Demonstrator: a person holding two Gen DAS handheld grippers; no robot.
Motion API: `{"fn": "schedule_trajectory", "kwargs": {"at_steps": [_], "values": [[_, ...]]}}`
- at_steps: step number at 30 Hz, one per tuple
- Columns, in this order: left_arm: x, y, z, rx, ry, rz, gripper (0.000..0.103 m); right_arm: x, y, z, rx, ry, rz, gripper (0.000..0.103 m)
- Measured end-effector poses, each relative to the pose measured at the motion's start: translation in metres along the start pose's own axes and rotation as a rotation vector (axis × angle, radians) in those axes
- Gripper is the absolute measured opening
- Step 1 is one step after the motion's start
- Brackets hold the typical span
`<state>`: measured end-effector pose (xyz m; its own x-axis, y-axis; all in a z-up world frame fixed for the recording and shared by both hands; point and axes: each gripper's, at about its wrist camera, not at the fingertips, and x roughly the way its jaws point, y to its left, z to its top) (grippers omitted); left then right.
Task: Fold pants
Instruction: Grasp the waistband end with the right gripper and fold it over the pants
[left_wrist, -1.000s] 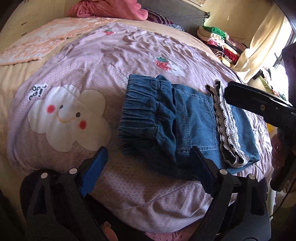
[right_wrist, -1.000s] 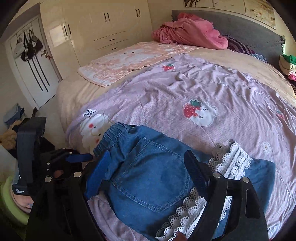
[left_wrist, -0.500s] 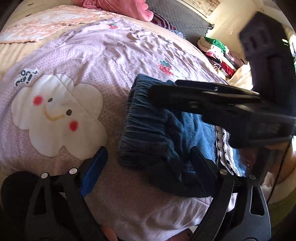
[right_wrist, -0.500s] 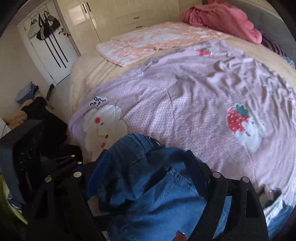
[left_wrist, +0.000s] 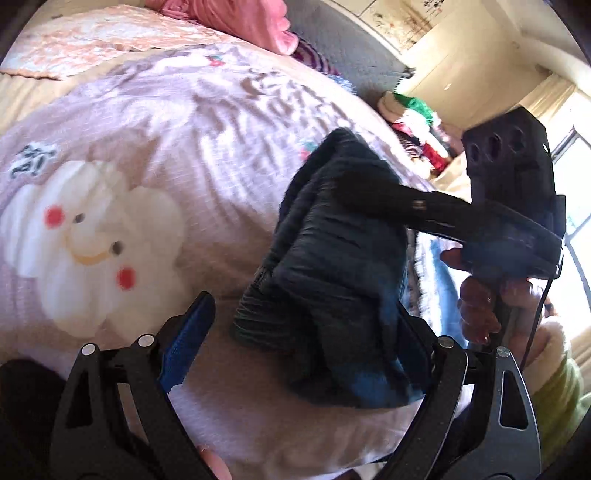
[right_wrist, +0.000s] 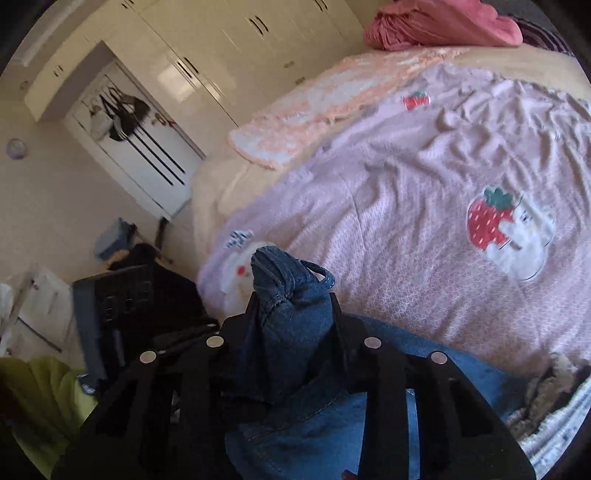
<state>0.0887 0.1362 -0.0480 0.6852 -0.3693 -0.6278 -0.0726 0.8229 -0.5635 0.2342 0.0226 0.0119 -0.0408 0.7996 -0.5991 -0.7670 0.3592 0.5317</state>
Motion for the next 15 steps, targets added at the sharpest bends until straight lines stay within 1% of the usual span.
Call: {"fn": "schedule_trajectory", "kwargs": {"at_steps": [4, 5, 6, 7, 8, 10, 12, 15], "values": [[0.009, -0.016, 0.009, -0.022, 0.029, -0.133, 0.083, -0.043, 0.001, -0.002, -0.017, -0.066, 0.026, 0.033], [0.012, -0.022, 0.011, -0.028, 0.039, -0.174, 0.080, -0.050, 0.000, -0.003, -0.027, -0.077, 0.020, 0.033], [0.015, -0.028, 0.012, -0.016, 0.057, -0.221, 0.069, -0.061, -0.002, -0.002, -0.035, -0.086, 0.008, 0.033], [0.018, -0.036, 0.013, -0.013, 0.069, -0.249, 0.058, -0.070, -0.004, -0.005, -0.036, -0.094, -0.004, 0.033], [0.021, -0.045, 0.014, -0.005, 0.078, -0.269, 0.056, -0.081, -0.009, -0.008, -0.027, -0.107, -0.016, 0.033], [0.023, -0.063, 0.014, 0.030, 0.073, -0.276, 0.050, -0.097, -0.020, -0.012, -0.007, -0.129, -0.035, 0.033], [0.027, -0.083, 0.014, 0.060, 0.077, -0.295, 0.046, -0.113, -0.034, -0.017, 0.022, -0.153, -0.046, 0.033], [0.035, -0.106, 0.013, 0.089, 0.092, -0.295, 0.044, -0.131, -0.050, -0.028, 0.048, -0.182, -0.070, 0.032]]}}
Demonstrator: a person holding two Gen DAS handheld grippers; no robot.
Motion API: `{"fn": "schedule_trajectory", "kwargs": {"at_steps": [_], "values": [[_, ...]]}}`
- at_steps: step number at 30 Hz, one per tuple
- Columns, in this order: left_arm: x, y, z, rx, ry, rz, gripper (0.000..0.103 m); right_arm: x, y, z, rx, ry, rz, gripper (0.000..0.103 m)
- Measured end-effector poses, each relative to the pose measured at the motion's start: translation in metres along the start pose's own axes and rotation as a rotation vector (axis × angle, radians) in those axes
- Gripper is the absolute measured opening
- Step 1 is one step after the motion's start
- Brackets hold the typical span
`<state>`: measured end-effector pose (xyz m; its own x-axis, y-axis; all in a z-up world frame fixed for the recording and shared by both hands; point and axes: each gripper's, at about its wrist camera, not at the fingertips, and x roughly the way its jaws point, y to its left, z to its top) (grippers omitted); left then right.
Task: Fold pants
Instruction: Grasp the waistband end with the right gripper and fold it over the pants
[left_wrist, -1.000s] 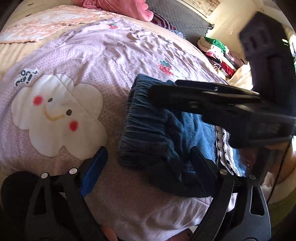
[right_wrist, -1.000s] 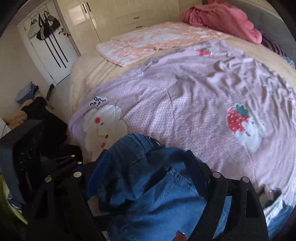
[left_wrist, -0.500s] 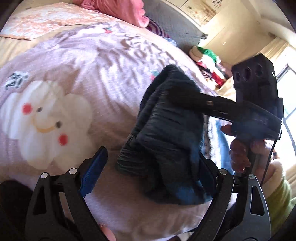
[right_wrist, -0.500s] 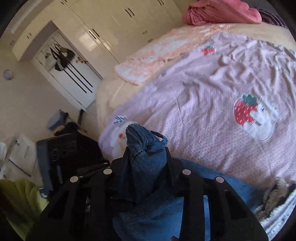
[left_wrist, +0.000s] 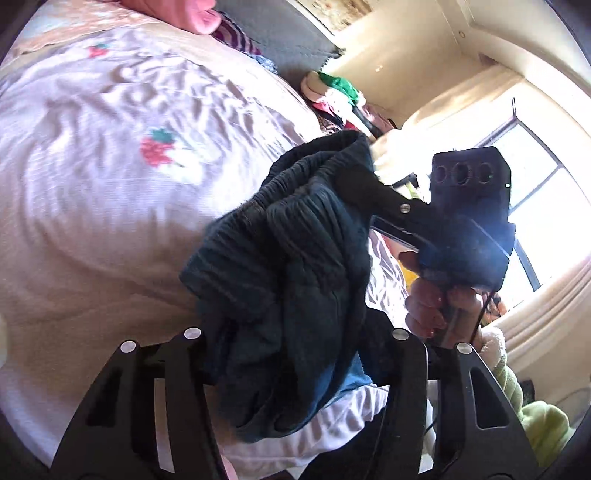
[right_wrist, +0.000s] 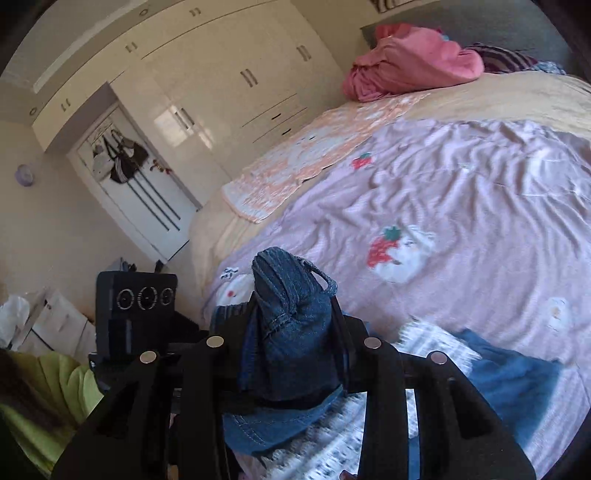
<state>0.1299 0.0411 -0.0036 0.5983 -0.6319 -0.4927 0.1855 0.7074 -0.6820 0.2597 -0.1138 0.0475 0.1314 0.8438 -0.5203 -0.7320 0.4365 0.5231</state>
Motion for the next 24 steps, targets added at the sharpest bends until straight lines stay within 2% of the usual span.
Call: {"fn": "schedule_trajectory", "kwargs": {"at_steps": [5, 10, 13, 14, 16, 17, 19, 20, 22, 24], "values": [[0.023, -0.030, -0.006, 0.061, 0.017, 0.039, 0.044, -0.019, -0.022, -0.012, 0.030, -0.050, -0.015, 0.032], [0.047, -0.047, -0.014, 0.131, 0.032, 0.112, 0.044, -0.029, -0.044, -0.033, 0.101, -0.045, -0.046, 0.036], [0.048, -0.042, -0.015, 0.108, 0.022, 0.116, 0.044, -0.037, -0.052, -0.046, 0.152, -0.038, -0.064, 0.044], [0.047, -0.041, -0.014, 0.098, 0.017, 0.109, 0.044, -0.040, -0.055, -0.049, 0.172, -0.046, -0.064, 0.053], [0.045, -0.044, -0.015, 0.106, 0.004, 0.097, 0.044, -0.050, -0.062, -0.058, 0.216, -0.071, -0.072, 0.061], [0.044, -0.049, -0.016, 0.122, -0.004, 0.090, 0.046, -0.054, -0.066, -0.062, 0.245, -0.084, -0.077, 0.062], [0.046, -0.060, -0.019, 0.175, -0.002, 0.061, 0.058, -0.062, -0.071, -0.068, 0.287, -0.100, -0.076, 0.069], [0.047, -0.065, -0.022, 0.198, 0.010, 0.036, 0.060, -0.066, -0.074, -0.072, 0.306, -0.102, -0.084, 0.070], [0.052, -0.074, -0.030, 0.240, 0.047, -0.026, 0.072, -0.071, -0.075, -0.078, 0.323, -0.101, -0.094, 0.074], [0.061, -0.080, -0.042, 0.279, 0.100, -0.036, 0.073, -0.073, -0.075, -0.084, 0.333, -0.088, -0.128, 0.076]]}}
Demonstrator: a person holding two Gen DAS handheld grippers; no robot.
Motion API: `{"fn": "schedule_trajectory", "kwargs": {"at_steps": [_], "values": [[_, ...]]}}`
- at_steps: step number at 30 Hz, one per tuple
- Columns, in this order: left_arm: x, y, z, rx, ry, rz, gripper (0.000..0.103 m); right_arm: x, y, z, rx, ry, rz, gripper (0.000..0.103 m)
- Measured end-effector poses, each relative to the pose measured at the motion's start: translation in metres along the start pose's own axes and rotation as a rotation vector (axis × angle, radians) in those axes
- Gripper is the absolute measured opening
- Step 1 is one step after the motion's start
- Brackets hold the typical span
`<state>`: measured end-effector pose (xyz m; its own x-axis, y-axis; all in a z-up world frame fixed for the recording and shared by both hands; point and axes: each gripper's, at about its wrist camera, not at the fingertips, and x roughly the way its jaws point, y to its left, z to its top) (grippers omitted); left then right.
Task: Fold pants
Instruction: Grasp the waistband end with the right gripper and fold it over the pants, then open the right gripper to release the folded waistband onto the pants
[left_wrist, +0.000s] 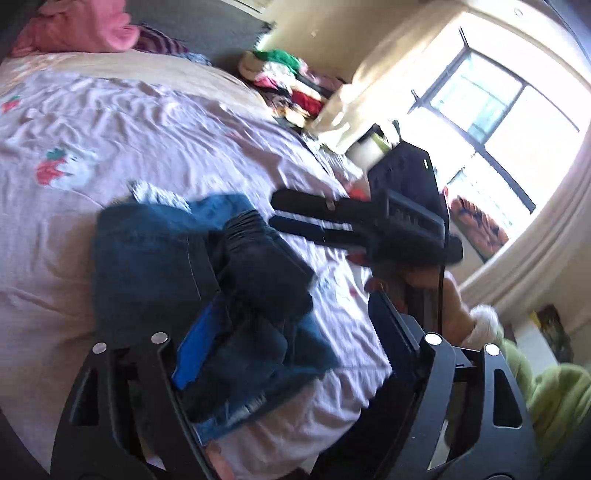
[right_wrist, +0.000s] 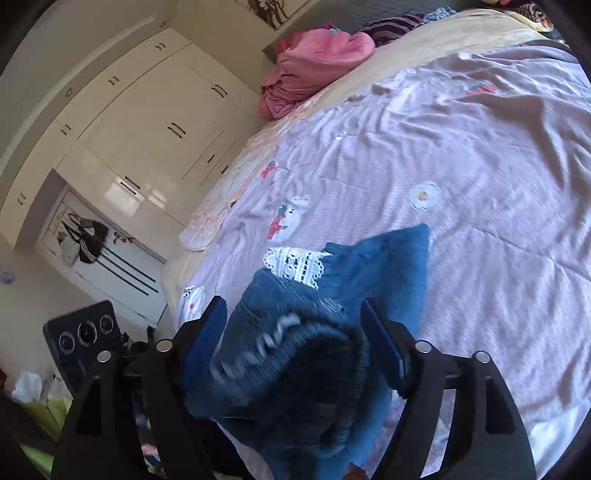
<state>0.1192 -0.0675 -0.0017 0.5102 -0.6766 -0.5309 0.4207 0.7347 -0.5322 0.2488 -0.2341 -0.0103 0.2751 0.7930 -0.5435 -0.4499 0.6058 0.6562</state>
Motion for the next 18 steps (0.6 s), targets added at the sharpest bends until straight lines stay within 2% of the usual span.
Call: {"fn": "schedule_trajectory", "kwargs": {"at_steps": [3, 6, 8, 11, 14, 15, 17, 18], "values": [[0.016, -0.009, -0.018, 0.040, 0.089, 0.014, 0.073, 0.000, 0.000, -0.008, 0.003, 0.019, -0.048, 0.079], [0.019, -0.011, -0.025, 0.054, 0.111, 0.041, 0.073, 0.003, 0.004, -0.016, -0.016, 0.029, -0.077, 0.081], [0.009, -0.013, -0.023, 0.048, 0.089, 0.045, 0.073, 0.004, 0.008, -0.020, -0.027, 0.037, -0.090, 0.082], [-0.018, -0.014, -0.016, 0.057, 0.011, 0.073, 0.073, 0.010, 0.015, -0.025, -0.058, 0.054, -0.104, 0.082], [-0.038, -0.003, -0.009, 0.055, -0.039, 0.197, 0.075, 0.019, 0.024, -0.030, -0.117, 0.078, -0.157, 0.082], [-0.041, 0.002, -0.006, 0.052, -0.041, 0.241, 0.075, 0.022, 0.028, -0.032, -0.141, 0.078, -0.181, 0.079], [-0.043, 0.015, 0.001, 0.028, -0.041, 0.291, 0.075, 0.023, 0.035, -0.034, -0.180, 0.063, -0.187, 0.037], [-0.043, 0.022, 0.004, 0.004, -0.037, 0.305, 0.075, 0.021, 0.038, -0.034, -0.183, 0.045, -0.160, 0.035]]}}
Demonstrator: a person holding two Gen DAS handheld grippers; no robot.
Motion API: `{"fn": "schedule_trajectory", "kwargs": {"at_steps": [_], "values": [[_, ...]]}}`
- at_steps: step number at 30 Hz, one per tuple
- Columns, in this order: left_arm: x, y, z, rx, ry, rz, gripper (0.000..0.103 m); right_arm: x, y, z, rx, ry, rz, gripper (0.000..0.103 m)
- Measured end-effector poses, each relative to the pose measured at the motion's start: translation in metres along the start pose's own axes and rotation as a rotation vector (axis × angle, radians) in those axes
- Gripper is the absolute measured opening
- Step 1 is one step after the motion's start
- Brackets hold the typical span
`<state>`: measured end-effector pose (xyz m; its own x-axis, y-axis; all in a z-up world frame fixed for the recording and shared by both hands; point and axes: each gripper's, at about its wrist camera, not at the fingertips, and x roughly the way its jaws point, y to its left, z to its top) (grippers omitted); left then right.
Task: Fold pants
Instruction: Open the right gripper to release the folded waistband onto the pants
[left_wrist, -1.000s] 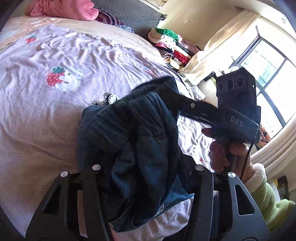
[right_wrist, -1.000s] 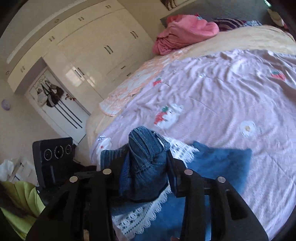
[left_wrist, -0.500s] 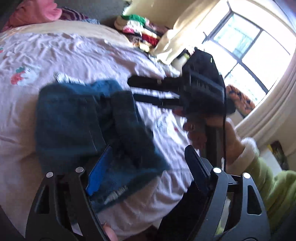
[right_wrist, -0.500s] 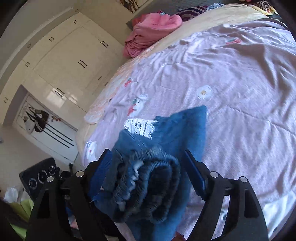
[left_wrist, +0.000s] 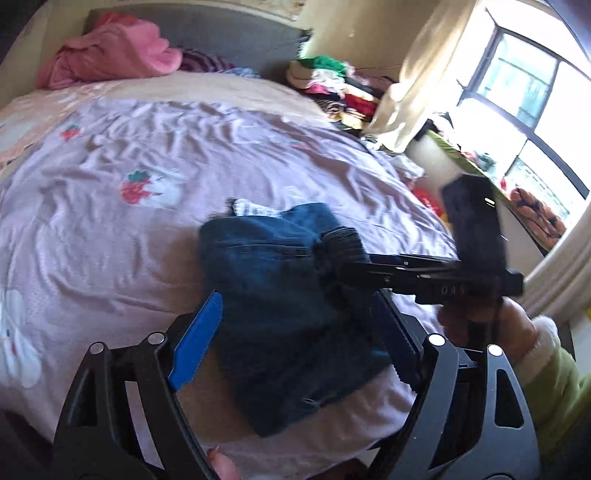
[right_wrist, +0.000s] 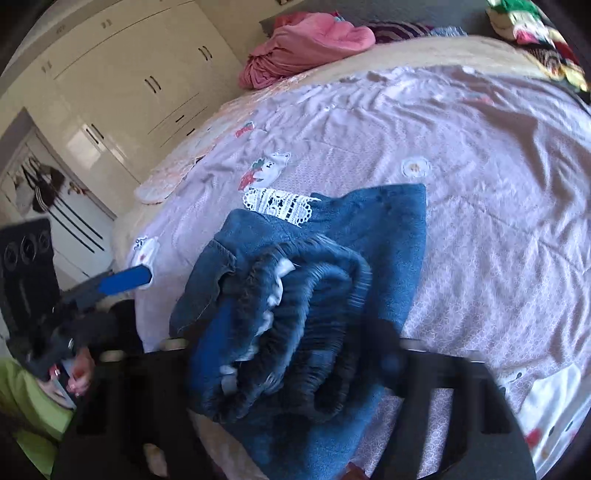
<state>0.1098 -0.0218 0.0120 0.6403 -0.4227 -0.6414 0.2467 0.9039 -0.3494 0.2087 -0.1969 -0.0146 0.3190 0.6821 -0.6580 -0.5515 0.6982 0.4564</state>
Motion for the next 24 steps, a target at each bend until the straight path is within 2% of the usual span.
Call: {"fn": "schedule_trajectory", "kwargs": {"at_steps": [2, 9, 12, 14, 18, 21, 24], "values": [[0.003, 0.011, 0.004, -0.032, -0.001, 0.012, 0.075, -0.002, 0.002, 0.000, -0.012, -0.024, 0.008, 0.035], [0.014, 0.027, 0.009, -0.072, 0.024, 0.052, 0.075, 0.001, -0.026, -0.009, 0.063, 0.009, -0.031, 0.036], [0.017, 0.029, 0.015, -0.073, 0.024, 0.067, 0.075, -0.003, -0.021, -0.012, 0.047, 0.001, -0.056, 0.044], [0.018, 0.030, 0.020, -0.073, 0.025, 0.067, 0.075, -0.015, -0.013, -0.014, 0.029, -0.027, -0.070, 0.056], [0.016, 0.028, 0.033, -0.036, 0.026, 0.077, 0.077, -0.053, 0.021, -0.027, -0.127, -0.130, -0.088, 0.061], [0.021, 0.024, 0.045, -0.005, 0.047, 0.071, 0.079, -0.067, 0.051, -0.042, -0.259, -0.139, -0.074, 0.062], [0.034, 0.016, 0.051, 0.040, 0.095, 0.052, 0.080, -0.069, 0.076, -0.057, -0.379, -0.126, -0.047, 0.069]]}}
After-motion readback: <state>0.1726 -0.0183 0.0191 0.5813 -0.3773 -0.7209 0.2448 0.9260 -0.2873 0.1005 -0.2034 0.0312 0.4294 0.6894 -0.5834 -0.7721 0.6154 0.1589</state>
